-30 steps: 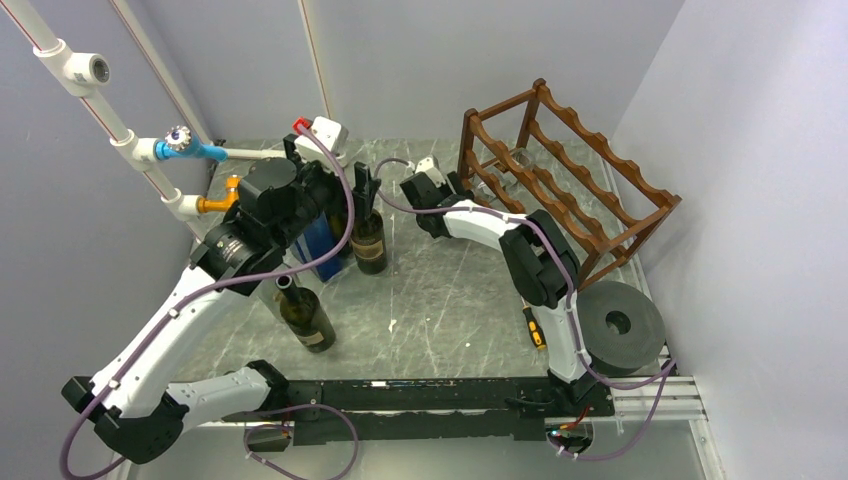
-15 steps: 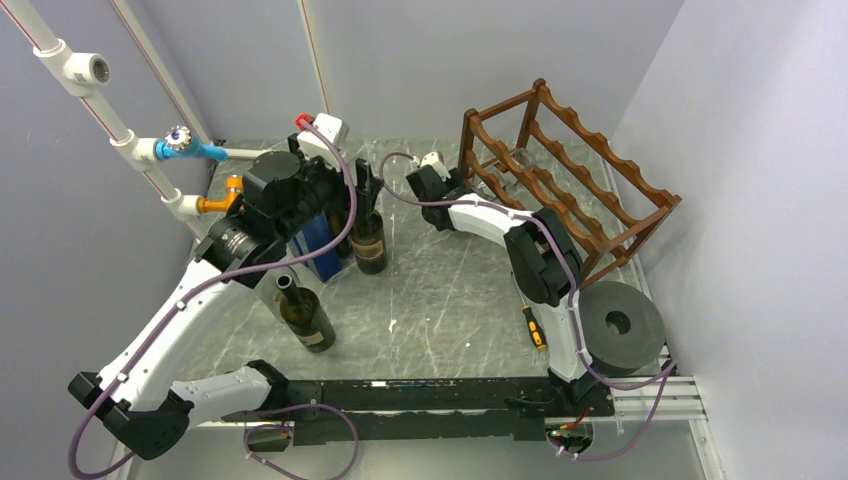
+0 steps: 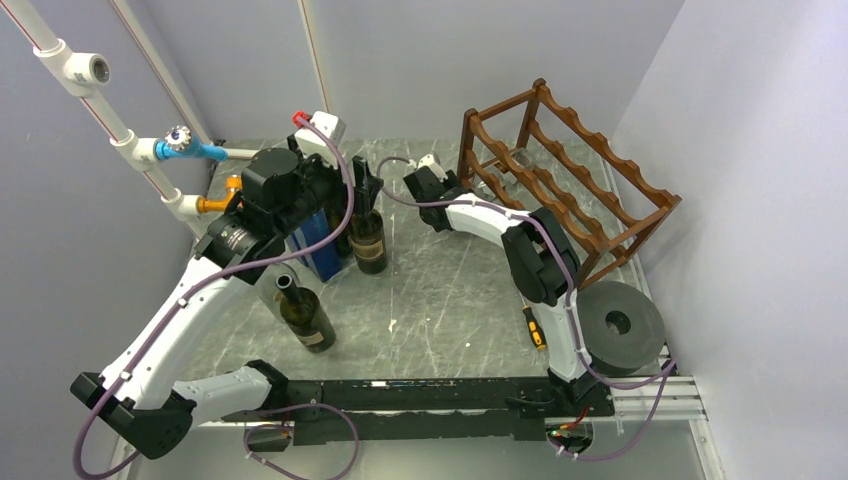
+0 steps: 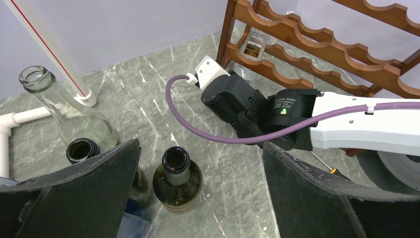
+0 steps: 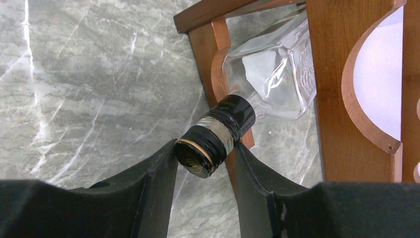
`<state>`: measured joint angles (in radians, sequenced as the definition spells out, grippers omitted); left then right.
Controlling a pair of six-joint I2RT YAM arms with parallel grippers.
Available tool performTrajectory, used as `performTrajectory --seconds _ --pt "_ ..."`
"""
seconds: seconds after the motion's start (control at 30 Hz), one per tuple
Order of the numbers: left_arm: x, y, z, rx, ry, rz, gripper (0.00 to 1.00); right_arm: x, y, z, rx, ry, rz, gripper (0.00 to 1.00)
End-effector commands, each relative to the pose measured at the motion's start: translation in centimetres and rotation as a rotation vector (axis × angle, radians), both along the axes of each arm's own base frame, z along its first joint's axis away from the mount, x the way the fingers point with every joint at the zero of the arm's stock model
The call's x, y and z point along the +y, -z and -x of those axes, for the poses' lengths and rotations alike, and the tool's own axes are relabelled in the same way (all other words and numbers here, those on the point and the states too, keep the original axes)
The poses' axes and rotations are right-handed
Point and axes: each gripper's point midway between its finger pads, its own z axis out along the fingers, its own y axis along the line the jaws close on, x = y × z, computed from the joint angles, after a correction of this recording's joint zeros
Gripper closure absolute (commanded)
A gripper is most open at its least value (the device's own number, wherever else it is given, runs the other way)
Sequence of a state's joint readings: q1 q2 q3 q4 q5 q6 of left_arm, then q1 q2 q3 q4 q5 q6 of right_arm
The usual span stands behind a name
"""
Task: Put the wine bottle on the wine rack
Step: Adjust the wine bottle in the wine rack.
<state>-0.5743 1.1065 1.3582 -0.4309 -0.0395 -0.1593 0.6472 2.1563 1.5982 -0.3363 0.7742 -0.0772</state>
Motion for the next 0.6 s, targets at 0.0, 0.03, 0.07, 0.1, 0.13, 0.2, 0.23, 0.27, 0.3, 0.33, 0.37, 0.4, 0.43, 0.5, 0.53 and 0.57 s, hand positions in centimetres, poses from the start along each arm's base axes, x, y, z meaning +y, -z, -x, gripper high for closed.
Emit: performTrajectory --seconds 0.0,0.03,0.07,0.1,0.13,0.2,0.23,0.27,0.3,0.33,0.37,0.4,0.43,0.5,0.53,0.57 --pt "-0.2 -2.9 0.2 -0.049 0.016 0.062 0.01 1.4 0.8 -0.3 0.025 -0.058 0.028 0.98" --pt "-0.1 -2.8 0.1 -0.047 0.014 0.062 0.01 1.5 1.2 -0.1 0.035 -0.064 0.045 1.00" --pt "-0.1 -2.8 0.1 -0.045 0.011 0.065 0.01 1.6 1.5 0.0 0.039 -0.066 0.060 1.00" --pt "-0.2 -2.8 0.1 -0.041 0.018 0.068 0.01 1.7 1.8 0.2 0.046 -0.069 0.074 1.00" --pt "-0.2 -2.8 0.0 -0.040 0.021 0.071 0.01 1.9 2.1 0.3 0.052 -0.071 0.088 1.00" --pt "-0.3 -2.7 0.0 -0.036 0.023 0.072 0.01 1.9 2.8 0.6 0.061 -0.066 0.107 1.00" --pt "-0.3 -2.6 -0.1 -0.032 0.022 0.072 0.01 1.8 3.0 0.6 0.062 -0.063 0.110 1.00" --pt "-0.2 -2.6 -0.1 -0.032 0.020 0.072 0.01 1.7 3.3 0.6 0.063 -0.060 0.117 1.00" --pt "-0.2 -2.6 -0.1 -0.030 0.021 0.073 0.01 1.7 3.4 0.6 0.063 -0.060 0.125 1.00" --pt "-0.2 -2.6 -0.1 -0.030 0.022 0.074 0.01 1.8 3.5 0.5 0.063 -0.063 0.131 1.00" --pt "-0.3 -2.7 0.0 -0.031 0.023 0.077 0.01 1.8 3.5 0.5 0.059 -0.067 0.133 1.00" --pt "-0.3 -2.7 0.0 -0.031 0.025 0.078 0.01 2.0 3.5 0.4 0.060 -0.070 0.126 1.00" --pt "-0.3 -2.7 0.0 -0.032 0.026 0.078 0.01 2.1 3.3 0.3 0.059 -0.071 0.114 1.00" --pt "-0.3 -2.7 0.0 -0.030 0.028 0.078 0.01 2.3 2.4 0.2 0.045 -0.063 0.085 1.00" --pt "-0.3 -2.7 0.0 -0.030 0.026 0.079 0.01 2.4 1.8 0.2 0.037 -0.060 0.073 1.00" --pt "-0.3 -2.7 0.0 -0.029 0.026 0.079 0.01 2.6 1.4 0.2 0.031 -0.060 0.058 1.00"
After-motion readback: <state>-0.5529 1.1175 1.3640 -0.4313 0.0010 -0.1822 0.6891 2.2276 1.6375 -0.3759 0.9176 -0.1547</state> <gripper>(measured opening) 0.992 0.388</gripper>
